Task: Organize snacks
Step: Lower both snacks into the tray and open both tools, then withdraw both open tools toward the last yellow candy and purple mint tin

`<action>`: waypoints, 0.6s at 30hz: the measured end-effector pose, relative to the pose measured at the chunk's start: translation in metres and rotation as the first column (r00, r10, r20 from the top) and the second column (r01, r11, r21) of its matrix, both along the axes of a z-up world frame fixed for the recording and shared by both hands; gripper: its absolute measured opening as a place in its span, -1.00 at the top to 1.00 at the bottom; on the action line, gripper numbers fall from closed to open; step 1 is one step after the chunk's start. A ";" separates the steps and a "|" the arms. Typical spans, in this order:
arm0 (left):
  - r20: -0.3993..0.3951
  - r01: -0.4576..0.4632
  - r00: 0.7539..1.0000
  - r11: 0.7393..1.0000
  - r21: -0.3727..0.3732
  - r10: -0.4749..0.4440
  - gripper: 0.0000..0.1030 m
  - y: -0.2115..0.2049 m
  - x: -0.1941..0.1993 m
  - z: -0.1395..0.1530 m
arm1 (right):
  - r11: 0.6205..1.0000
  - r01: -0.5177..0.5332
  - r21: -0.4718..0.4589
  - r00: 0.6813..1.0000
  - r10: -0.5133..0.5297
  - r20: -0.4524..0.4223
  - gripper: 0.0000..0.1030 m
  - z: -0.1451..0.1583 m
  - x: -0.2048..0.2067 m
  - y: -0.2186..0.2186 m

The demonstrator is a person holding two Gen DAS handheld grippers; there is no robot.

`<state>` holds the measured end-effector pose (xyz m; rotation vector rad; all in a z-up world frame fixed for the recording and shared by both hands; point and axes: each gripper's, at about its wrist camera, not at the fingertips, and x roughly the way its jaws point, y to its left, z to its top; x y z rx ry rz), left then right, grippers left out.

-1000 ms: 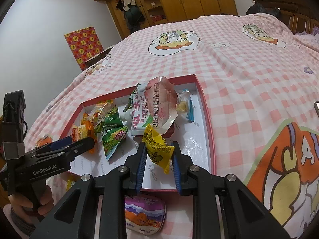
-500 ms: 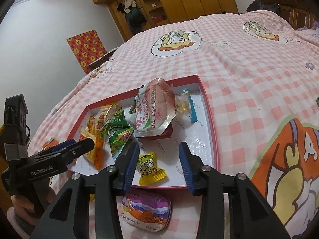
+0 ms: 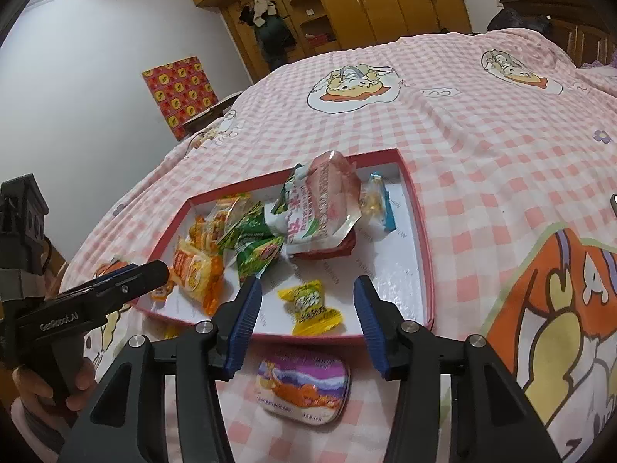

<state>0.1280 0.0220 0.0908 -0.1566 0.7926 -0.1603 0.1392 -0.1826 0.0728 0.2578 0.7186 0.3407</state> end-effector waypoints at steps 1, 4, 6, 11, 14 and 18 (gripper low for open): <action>-0.001 0.003 1.000 1.000 0.003 -0.003 -0.84 -0.001 -0.002 0.000 | 1.000 -0.003 -0.002 1.000 0.003 -0.001 0.01 0.000 -0.002 0.001; 0.001 0.008 1.000 1.000 0.011 -0.008 -0.84 -0.004 -0.010 0.002 | 1.000 -0.012 -0.008 1.000 0.012 -0.002 0.00 0.001 -0.007 0.003; 0.004 0.010 1.000 1.000 0.017 -0.010 -0.84 -0.006 -0.015 0.003 | 1.000 -0.015 -0.011 1.000 0.015 -0.001 0.00 0.002 -0.012 0.004; -0.006 0.018 1.000 0.999 0.031 -0.018 -0.84 -0.010 -0.025 0.002 | 1.000 -0.017 -0.019 1.000 0.017 0.000 -0.11 0.004 -0.022 0.007; -0.016 0.020 1.000 0.999 0.032 -0.020 -0.84 -0.011 -0.030 -0.001 | 1.000 -0.024 -0.017 1.000 0.024 -0.008 -0.15 0.004 -0.027 0.009; -0.021 0.018 1.000 0.998 0.056 -0.017 -0.84 -0.015 -0.039 -0.006 | 0.999 -0.026 -0.043 1.000 0.026 -0.009 -0.19 0.003 -0.033 0.012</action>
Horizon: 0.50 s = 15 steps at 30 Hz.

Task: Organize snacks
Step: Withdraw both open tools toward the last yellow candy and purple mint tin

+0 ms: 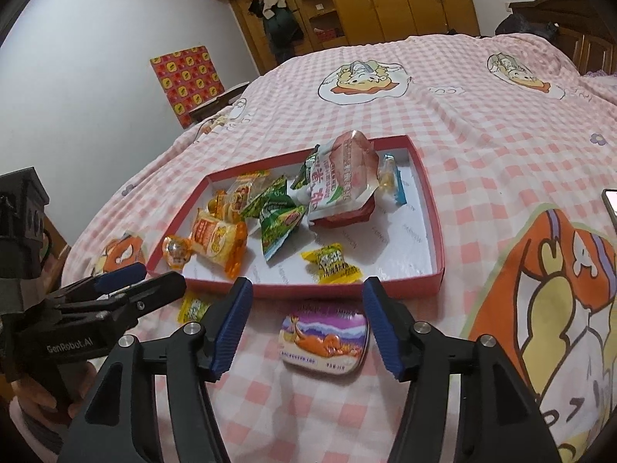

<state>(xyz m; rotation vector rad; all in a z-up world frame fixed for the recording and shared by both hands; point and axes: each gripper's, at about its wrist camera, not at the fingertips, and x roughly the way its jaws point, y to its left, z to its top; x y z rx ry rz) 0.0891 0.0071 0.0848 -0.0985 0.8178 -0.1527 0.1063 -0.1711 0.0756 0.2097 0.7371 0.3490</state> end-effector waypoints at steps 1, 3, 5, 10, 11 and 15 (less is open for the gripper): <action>-0.001 0.000 1.000 1.000 0.009 0.000 -0.84 -0.001 -0.002 -0.002 | 1.000 0.002 -0.006 1.000 -0.002 0.000 -0.19 -0.001 -0.001 0.000; -0.004 0.003 1.000 1.000 0.031 -0.003 -0.84 -0.005 -0.006 -0.007 | 1.000 0.008 -0.018 1.000 -0.008 -0.009 -0.21 -0.003 -0.003 0.001; -0.007 0.002 1.000 0.999 0.054 -0.001 -0.84 -0.009 -0.009 -0.014 | 0.999 0.015 -0.032 1.000 -0.016 -0.024 -0.22 -0.006 -0.005 0.001; -0.017 0.003 1.000 0.995 0.104 -0.001 -0.84 -0.017 -0.009 -0.026 | 0.998 0.019 -0.062 0.998 -0.023 -0.063 -0.22 -0.014 -0.006 0.001; -0.013 0.003 1.000 0.994 0.113 -0.001 -0.84 -0.019 -0.009 -0.028 | 0.998 0.019 -0.064 0.997 -0.023 -0.067 -0.22 -0.016 -0.007 0.001; -0.005 -0.004 1.000 0.990 0.140 0.005 -0.83 -0.024 -0.007 -0.032 | 0.998 0.023 -0.067 0.995 -0.029 -0.093 -0.22 -0.022 -0.007 0.000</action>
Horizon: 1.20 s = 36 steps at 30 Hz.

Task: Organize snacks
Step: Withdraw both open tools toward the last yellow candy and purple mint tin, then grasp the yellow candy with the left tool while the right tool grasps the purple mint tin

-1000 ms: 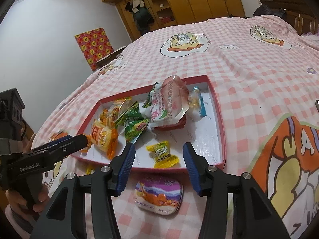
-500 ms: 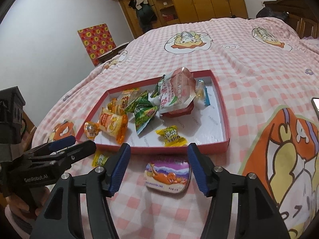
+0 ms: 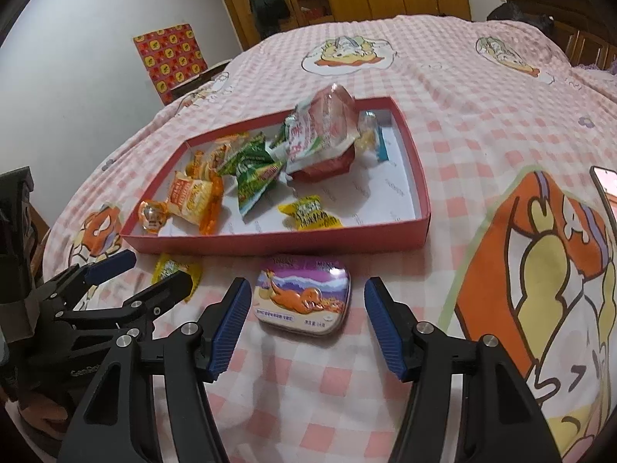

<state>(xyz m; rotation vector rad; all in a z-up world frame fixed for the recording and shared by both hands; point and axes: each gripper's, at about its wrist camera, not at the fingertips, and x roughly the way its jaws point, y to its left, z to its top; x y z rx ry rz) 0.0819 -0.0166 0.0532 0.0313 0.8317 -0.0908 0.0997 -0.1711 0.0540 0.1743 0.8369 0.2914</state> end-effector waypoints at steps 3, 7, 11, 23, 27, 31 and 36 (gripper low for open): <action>-0.013 -0.002 1.000 1.000 -0.002 0.002 -0.74 0.000 0.002 -0.005 | 1.000 -0.002 0.001 1.000 0.002 -0.012 -0.22 -0.003 0.001 0.000; -0.033 0.006 0.999 1.000 -0.014 -0.007 -0.54 0.000 0.007 -0.011 | 1.000 -0.009 -0.002 1.000 0.009 -0.024 -0.22 -0.007 0.001 0.002; -0.042 0.011 0.999 1.000 -0.018 -0.011 -0.02 0.000 0.010 -0.016 | 1.000 -0.010 -0.004 1.000 0.009 -0.030 -0.22 -0.009 0.002 0.003; -0.044 -0.007 0.999 0.993 -0.118 0.002 0.34 0.020 0.007 -0.019 | 0.999 -0.012 -0.034 0.999 0.010 -0.044 -0.22 -0.013 0.008 0.015; -0.038 -0.004 0.999 0.993 -0.116 0.000 0.33 0.019 0.006 -0.020 | 0.998 -0.010 -0.066 0.999 0.007 -0.040 -0.26 -0.015 0.009 0.024; -0.035 -0.001 0.999 0.991 -0.134 -0.004 0.33 0.022 0.006 -0.022 | 0.993 -0.005 -0.117 1.000 0.002 -0.028 -0.28 -0.018 0.008 0.033; -0.033 0.001 0.999 0.990 -0.140 -0.006 0.33 0.024 0.006 -0.023 | 0.991 0.017 -0.131 1.000 -0.020 -0.017 -0.28 -0.021 0.006 0.035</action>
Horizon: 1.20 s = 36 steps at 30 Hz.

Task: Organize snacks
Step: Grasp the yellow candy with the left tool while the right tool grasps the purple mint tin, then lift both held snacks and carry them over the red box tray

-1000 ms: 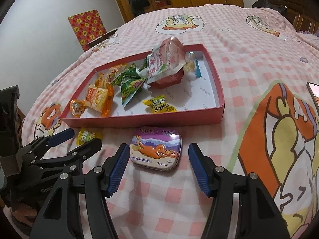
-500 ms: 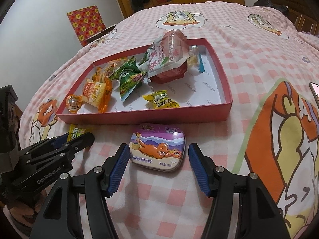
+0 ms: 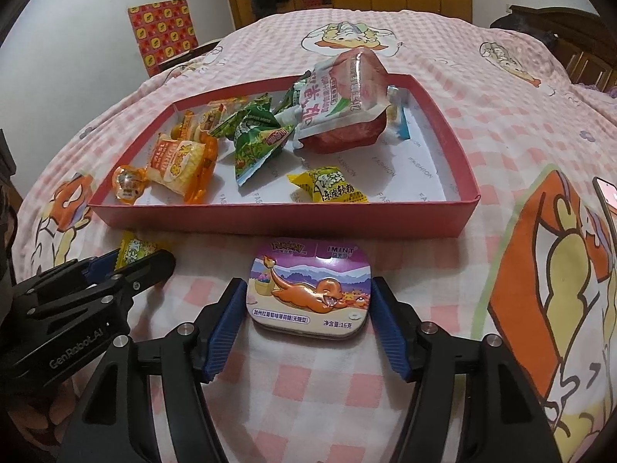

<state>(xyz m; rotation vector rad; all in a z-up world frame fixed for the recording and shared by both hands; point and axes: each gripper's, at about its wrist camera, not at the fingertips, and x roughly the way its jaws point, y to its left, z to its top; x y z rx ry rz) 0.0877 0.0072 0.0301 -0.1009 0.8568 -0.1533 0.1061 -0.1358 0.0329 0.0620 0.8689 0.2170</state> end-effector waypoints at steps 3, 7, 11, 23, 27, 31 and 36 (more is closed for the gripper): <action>0.000 0.000 1.000 1.000 0.000 0.000 0.33 0.000 0.000 0.000 | 1.000 0.012 -0.006 1.000 -0.012 0.009 -0.28 -0.002 -0.001 0.001; 0.007 0.000 1.000 1.000 0.001 0.000 0.33 0.000 0.000 0.000 | 0.998 0.009 -0.065 0.999 -0.007 0.031 -0.33 -0.005 -0.005 0.010; 0.012 0.001 1.000 1.000 0.006 -0.001 0.33 -0.001 -0.001 -0.001 | 0.999 0.009 -0.051 0.999 -0.007 0.040 -0.33 -0.005 -0.006 0.008; 0.020 -0.001 1.000 1.000 0.019 0.001 0.34 -0.003 -0.003 0.002 | 1.000 0.016 0.003 0.999 -0.016 0.047 -0.22 0.000 -0.012 -0.001; 0.020 -0.003 1.000 0.999 0.037 0.002 0.35 -0.007 -0.005 0.005 | 1.000 0.008 0.013 0.999 -0.009 0.045 -0.22 0.002 -0.014 -0.002; 0.029 -0.001 1.000 1.000 0.029 0.000 0.41 -0.007 -0.013 0.011 | 0.999 -0.004 0.040 0.999 0.002 0.045 -0.22 0.006 -0.021 -0.004; 0.041 0.008 0.999 1.000 0.020 -0.008 0.42 -0.009 -0.022 0.019 | 0.998 -0.014 0.060 0.999 0.011 0.053 -0.22 0.010 -0.031 -0.004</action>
